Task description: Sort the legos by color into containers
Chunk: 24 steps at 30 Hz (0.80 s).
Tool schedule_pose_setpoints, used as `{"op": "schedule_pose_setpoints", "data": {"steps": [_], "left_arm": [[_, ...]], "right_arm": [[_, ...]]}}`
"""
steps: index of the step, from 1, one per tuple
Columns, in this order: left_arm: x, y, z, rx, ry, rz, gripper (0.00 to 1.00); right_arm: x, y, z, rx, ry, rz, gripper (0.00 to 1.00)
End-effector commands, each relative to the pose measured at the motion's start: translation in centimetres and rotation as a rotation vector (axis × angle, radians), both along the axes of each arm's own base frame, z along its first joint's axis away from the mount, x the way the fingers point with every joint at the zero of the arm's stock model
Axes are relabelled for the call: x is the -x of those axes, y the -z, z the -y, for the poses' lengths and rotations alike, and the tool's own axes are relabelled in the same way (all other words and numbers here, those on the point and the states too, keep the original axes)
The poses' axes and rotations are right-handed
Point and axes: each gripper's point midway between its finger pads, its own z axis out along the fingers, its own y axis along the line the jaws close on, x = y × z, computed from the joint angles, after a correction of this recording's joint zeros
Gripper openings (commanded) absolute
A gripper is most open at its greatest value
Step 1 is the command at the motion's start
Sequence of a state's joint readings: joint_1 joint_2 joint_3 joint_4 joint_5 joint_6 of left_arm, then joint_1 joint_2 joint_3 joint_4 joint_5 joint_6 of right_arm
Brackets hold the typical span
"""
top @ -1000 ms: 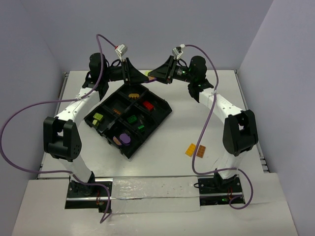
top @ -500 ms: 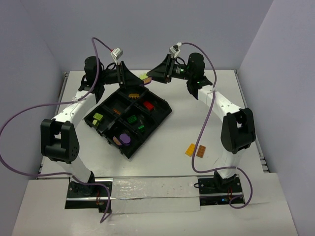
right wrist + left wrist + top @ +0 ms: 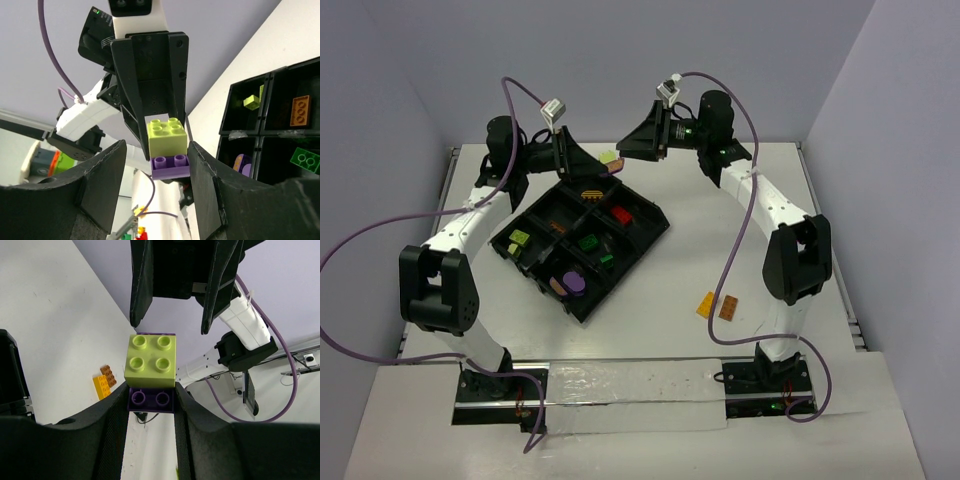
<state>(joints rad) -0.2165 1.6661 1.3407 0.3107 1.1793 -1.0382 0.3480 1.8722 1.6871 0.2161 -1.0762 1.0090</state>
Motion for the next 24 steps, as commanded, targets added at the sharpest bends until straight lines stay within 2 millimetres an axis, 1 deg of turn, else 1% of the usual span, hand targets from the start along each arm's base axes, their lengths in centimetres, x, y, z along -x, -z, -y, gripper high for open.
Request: {"op": "schedule_pose_setpoints", "data": {"steps": [1, 9, 11, 12, 14, 16, 18, 19, 24], "left_arm": [[1.6, -2.6, 0.2, 0.018, 0.035, 0.118, 0.00], [2.0, -2.8, 0.8, 0.016, 0.049, 0.125, 0.00], [2.1, -2.7, 0.8, 0.014, 0.048, 0.124, 0.00], [2.0, -2.7, 0.8, 0.013, 0.045, 0.124, 0.00], [2.0, -2.7, 0.8, 0.012, 0.044, 0.123, 0.00], [2.0, -2.7, 0.8, 0.012, 0.041, 0.123, 0.00], [1.9, -2.7, 0.9, 0.010, 0.039, 0.121, 0.00], [1.9, -2.7, 0.9, 0.010, 0.038, 0.119, 0.00], [1.8, -2.6, 1.0, 0.006, 0.031, 0.113, 0.00]], "right_arm": [[0.5, -0.3, -1.0, 0.013, -0.053, 0.042, 0.61], [0.9, 0.0, -2.6, 0.028, -0.107, 0.049, 0.60], [1.1, 0.1, -2.7, 0.029, -0.110, 0.049, 0.54], [1.1, 0.2, -2.7, 0.029, -0.111, 0.043, 0.49], [1.3, 0.4, -2.7, 0.026, -0.114, 0.041, 0.37], [1.4, 0.3, -2.6, 0.023, -0.115, 0.037, 0.28], [1.5, 0.2, -2.6, 0.015, -0.124, 0.043, 0.24], [1.6, 0.3, -2.6, 0.014, -0.131, 0.038, 0.25], [2.4, 0.7, -2.3, 0.022, -0.153, 0.038, 0.46]]}}
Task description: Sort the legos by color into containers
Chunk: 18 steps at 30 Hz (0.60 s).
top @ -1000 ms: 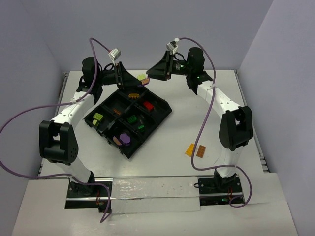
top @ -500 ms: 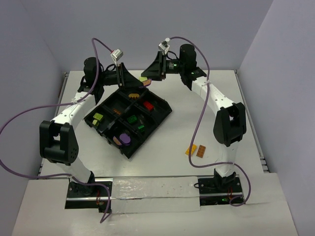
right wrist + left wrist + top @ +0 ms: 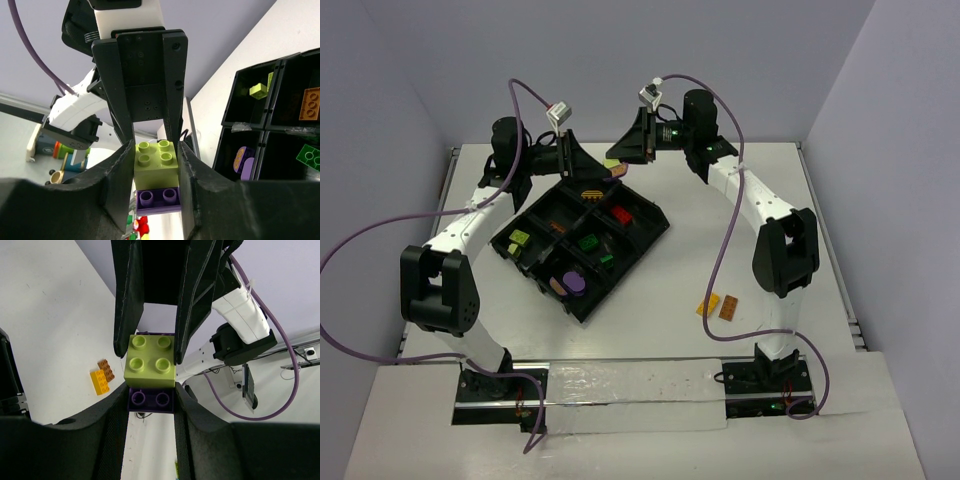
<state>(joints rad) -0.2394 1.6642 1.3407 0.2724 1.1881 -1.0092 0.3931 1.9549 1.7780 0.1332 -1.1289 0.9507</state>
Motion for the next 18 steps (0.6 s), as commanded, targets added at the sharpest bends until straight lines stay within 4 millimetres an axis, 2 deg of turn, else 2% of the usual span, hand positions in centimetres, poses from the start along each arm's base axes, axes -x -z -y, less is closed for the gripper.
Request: {"op": "schedule_pose_setpoints", "data": {"steps": [1, 12, 18], "left_arm": [[0.9, -3.0, 0.2, 0.020, -0.002, 0.120, 0.00], [0.7, -3.1, 0.2, 0.017, -0.007, 0.123, 0.00], [0.5, -3.0, 0.2, 0.016, -0.009, 0.122, 0.00]], "right_arm": [[1.9, -0.7, 0.0, -0.010, -0.059, 0.046, 0.46], [2.7, -0.1, 0.3, -0.005, -0.080, 0.036, 0.41], [3.5, 0.2, 0.5, -0.015, -0.106, 0.033, 0.50]]}}
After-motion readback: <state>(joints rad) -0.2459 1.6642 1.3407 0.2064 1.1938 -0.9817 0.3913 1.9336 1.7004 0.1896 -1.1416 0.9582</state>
